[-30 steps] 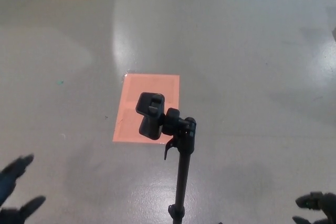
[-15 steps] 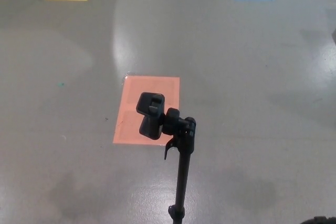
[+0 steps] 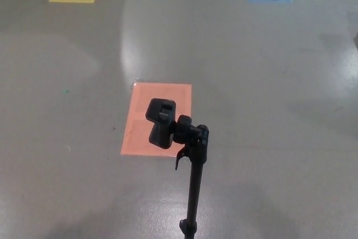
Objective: The robot uses its left hand to grab the top of a phone stand kept on the floor and tilt it upwards to adjust its angle
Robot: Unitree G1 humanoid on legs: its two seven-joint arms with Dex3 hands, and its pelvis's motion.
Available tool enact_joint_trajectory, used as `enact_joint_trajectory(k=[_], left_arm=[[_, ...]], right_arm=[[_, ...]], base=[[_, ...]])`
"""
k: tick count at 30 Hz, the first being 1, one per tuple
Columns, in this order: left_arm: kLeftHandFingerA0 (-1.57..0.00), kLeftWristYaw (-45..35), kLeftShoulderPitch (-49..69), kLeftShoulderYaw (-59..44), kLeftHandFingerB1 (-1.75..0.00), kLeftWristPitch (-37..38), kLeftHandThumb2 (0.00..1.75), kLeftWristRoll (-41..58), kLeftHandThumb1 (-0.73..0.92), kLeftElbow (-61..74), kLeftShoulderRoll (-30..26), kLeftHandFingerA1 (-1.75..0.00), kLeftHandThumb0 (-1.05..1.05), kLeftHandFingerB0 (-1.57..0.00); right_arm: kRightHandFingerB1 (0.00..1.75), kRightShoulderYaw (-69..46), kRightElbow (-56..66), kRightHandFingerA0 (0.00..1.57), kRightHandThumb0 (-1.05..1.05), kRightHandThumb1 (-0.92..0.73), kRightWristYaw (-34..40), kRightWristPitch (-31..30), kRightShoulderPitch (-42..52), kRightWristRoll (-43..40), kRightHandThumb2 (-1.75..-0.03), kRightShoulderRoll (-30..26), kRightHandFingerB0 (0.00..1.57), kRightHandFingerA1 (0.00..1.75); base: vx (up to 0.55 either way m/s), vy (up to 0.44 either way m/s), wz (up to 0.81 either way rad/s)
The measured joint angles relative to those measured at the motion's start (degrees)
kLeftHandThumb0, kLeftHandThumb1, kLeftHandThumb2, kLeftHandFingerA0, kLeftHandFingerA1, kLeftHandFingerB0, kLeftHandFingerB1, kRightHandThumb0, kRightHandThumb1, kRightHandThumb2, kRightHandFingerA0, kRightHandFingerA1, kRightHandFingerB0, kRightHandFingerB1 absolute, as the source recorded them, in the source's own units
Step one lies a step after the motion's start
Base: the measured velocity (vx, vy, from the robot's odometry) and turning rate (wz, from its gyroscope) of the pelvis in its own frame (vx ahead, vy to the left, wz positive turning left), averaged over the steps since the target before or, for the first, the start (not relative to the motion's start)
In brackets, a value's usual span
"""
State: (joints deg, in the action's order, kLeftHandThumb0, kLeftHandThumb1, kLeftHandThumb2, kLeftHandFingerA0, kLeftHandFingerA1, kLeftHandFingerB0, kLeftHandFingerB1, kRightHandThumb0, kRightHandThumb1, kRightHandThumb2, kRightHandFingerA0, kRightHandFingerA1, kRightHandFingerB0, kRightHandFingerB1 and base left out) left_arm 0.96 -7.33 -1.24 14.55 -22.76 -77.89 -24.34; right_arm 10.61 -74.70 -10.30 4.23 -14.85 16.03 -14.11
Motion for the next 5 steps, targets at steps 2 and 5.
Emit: enact_joint_trajectory(k=[2,5], left_arm=[[-0.12,-0.51,0.33,0.03,-0.23,-0.18,0.66,0.33,0.86,0.05,0.0,-0.26,-0.78,-0.05],[-0.1,-2.02,0.97,-0.44,-0.22,-0.24,1.04,1.2,0.72,0.13,0.0,-0.33,-0.86,-0.09]], right_arm=[[0.29,-0.04,0.01,0.2,-0.53,-0.78,0.04,0.13,0.52,-0.01,-0.63,0.01,0.19,0.33],[0.29,0.05,0.01,0.19,-0.53,-0.77,0.19,0.29,1.23,0.04,-0.63,0.05,0.18,0.33]], base=[[0.0,0.0,0.0],[0.0,0.0,0.0]])
